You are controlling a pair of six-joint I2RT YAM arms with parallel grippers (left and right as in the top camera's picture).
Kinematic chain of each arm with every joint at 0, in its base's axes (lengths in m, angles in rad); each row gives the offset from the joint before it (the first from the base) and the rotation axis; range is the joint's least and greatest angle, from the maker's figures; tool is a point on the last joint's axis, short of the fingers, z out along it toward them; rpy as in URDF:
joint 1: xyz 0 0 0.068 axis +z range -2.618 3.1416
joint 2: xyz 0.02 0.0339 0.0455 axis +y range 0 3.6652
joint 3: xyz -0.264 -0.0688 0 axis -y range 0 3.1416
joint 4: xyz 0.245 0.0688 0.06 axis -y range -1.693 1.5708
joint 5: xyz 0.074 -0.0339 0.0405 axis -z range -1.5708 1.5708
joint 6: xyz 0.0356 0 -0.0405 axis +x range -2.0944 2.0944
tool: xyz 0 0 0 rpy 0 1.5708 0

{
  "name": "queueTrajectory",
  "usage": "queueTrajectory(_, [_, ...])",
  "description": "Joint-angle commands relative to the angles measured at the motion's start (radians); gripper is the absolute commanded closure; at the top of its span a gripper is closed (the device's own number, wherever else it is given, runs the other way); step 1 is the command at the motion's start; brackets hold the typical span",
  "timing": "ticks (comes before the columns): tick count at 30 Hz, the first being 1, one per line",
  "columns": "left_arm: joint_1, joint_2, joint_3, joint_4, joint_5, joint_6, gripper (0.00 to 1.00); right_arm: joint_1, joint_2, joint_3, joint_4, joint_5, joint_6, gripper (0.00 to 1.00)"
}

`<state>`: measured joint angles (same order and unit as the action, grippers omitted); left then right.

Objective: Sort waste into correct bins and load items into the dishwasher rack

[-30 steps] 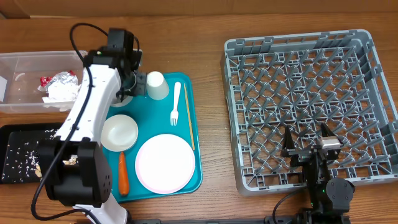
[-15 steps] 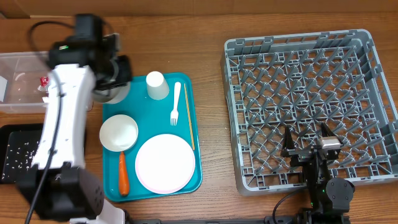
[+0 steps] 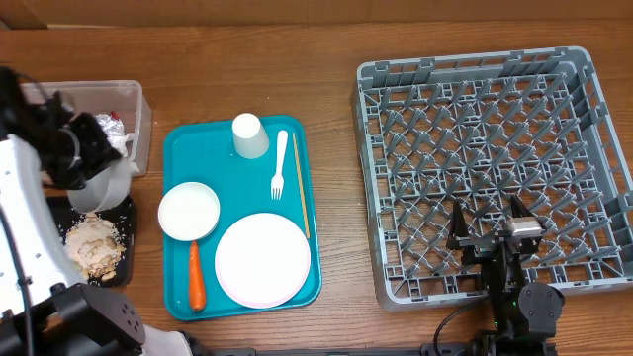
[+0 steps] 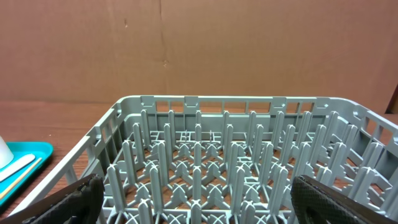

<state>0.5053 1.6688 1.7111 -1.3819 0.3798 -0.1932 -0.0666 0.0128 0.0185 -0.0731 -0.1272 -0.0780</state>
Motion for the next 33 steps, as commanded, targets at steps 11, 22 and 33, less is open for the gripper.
queueTrajectory(11, [0.314, -0.022, -0.138, 0.032, 0.335, 0.05, 0.96, -0.006, -0.01, -0.011, 0.004, -0.006, -0.001, 0.0])
queueTrajectory(22, [0.307, -0.046, -0.186, 0.055, 0.397, 0.117, 0.96, -0.006, -0.01, -0.01, 0.004, -0.006, -0.001, 0.0])
queueTrajectory(33, [-0.046, -0.208, -0.181, 0.107, 0.229, 0.138, 0.96, -0.006, -0.01, -0.01, 0.004, -0.006, -0.001, 0.0])
